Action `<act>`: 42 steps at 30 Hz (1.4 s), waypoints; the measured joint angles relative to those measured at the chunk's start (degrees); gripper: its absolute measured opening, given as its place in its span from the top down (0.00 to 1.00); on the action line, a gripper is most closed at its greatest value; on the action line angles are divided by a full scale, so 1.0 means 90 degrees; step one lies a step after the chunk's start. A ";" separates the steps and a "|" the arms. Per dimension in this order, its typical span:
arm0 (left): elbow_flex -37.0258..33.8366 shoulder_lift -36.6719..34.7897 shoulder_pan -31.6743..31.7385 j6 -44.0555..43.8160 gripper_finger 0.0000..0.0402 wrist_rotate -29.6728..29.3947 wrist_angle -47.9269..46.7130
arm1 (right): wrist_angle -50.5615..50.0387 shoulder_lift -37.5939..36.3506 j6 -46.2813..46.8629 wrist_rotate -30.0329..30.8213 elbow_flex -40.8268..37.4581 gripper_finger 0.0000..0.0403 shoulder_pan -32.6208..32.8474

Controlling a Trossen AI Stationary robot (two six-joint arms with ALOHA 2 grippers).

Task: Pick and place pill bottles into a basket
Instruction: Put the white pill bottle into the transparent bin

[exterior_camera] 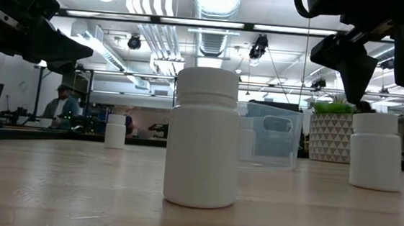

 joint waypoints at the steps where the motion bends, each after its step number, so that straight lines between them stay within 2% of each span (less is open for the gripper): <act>1: 0.0000 0.0000 0.0000 0.0000 1.00 0.0002 0.0000 | 0.0002 0.0000 0.0000 -0.0001 0.0000 0.31 0.0000; 8: 0.0000 0.0017 0.0000 0.0000 1.00 0.0002 -0.0001 | 0.0144 -0.0007 -0.0007 0.0001 -0.0047 0.27 0.0000; 42: 0.0000 0.0029 0.0000 -0.0002 1.00 0.0002 0.0000 | 0.0825 -0.0007 -0.0001 0.0164 -0.0680 0.29 0.0000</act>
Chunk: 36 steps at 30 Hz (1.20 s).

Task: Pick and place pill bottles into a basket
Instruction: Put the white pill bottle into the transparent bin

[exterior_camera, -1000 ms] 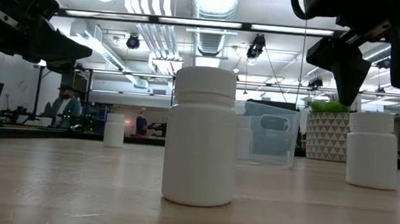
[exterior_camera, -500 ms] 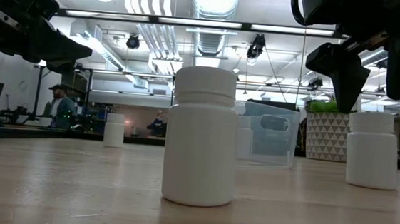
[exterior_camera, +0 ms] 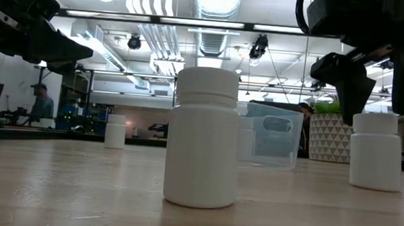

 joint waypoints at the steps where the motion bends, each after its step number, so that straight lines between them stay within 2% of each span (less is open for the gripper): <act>1: 0.0000 0.0000 0.0000 0.0000 1.00 -0.0001 0.0000 | 0.0008 0.0000 0.0003 0.0000 -0.0029 0.29 0.0000; 15: 0.0000 0.0000 0.0000 0.0000 1.00 0.0000 0.0000 | 0.0291 0.0011 -0.0023 0.0000 -0.0165 0.31 0.0000; 26: 0.0000 0.0002 0.0000 0.0000 1.00 -0.0002 0.0001 | 0.0341 0.0425 -0.0023 -0.0007 -0.0183 0.31 -0.0002; 36: 0.0000 -0.0002 0.0000 0.0000 1.00 -0.0001 0.0004 | 0.0333 0.0524 -0.0040 -0.0007 -0.0175 0.36 -0.0002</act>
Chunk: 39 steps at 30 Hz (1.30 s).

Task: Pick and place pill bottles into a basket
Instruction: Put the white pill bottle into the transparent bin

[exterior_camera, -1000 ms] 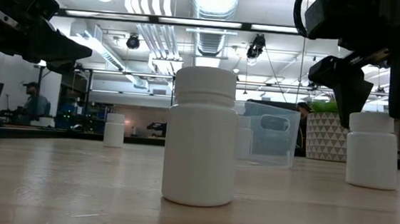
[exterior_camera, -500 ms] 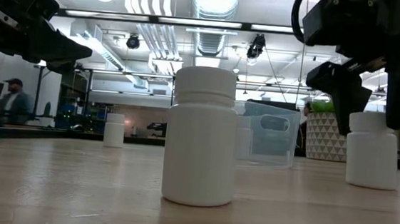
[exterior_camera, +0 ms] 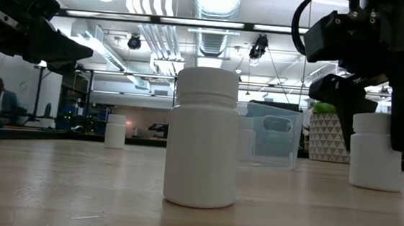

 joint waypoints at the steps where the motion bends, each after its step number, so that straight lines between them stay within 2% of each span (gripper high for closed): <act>1: 0.0000 0.0001 0.0000 0.0000 1.00 0.0001 0.0001 | 0.0000 -0.0008 -0.0002 -0.0002 0.0000 0.37 0.0000; 20: 0.0000 0.0007 0.0000 0.0000 1.00 0.0000 -0.0001 | -0.0002 -0.0082 -0.0033 -0.0006 0.0005 0.43 -0.0002; 24: 0.0000 0.0002 0.0000 0.0000 1.00 0.0001 -0.0001 | -0.0011 -0.0086 -0.0087 -0.0007 0.0007 0.49 -0.0002; 28: 0.0000 0.0007 0.0000 0.0000 1.00 -0.0001 -0.0001 | -0.0024 -0.0122 -0.0289 -0.0030 0.0011 0.60 -0.0003; 39: 0.0000 0.0015 0.0000 0.0000 1.00 0.0000 0.0000 | -0.1078 -0.0412 -0.0884 -0.0031 0.0849 0.61 -0.0273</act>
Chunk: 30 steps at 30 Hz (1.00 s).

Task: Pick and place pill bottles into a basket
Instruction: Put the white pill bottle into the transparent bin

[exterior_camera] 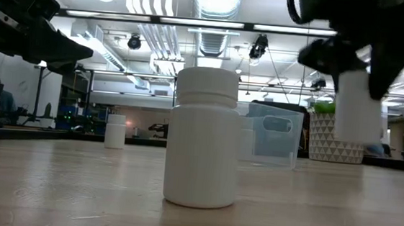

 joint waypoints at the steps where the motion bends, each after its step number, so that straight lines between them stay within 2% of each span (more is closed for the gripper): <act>1: 0.0000 0.0000 0.0000 -0.0001 1.00 0.0000 -0.0002 | -0.0108 -0.0038 -0.0100 0.0014 0.0121 0.61 -0.0056; 15: 0.0000 0.0002 -0.0001 0.0000 1.00 -0.0001 -0.0004 | -0.1098 -0.0058 -0.1645 0.0019 0.1608 0.61 -0.1504; 22: 0.0000 0.0024 -0.0002 0.0000 1.00 0.0001 -0.0004 | -0.1157 -0.0056 -0.1920 -0.0291 0.1641 0.61 -0.2278; 30: 0.0000 0.0029 0.0000 0.0000 1.00 -0.0001 -0.0011 | -0.1041 0.0178 -0.2130 -0.0351 0.1628 0.61 -0.2454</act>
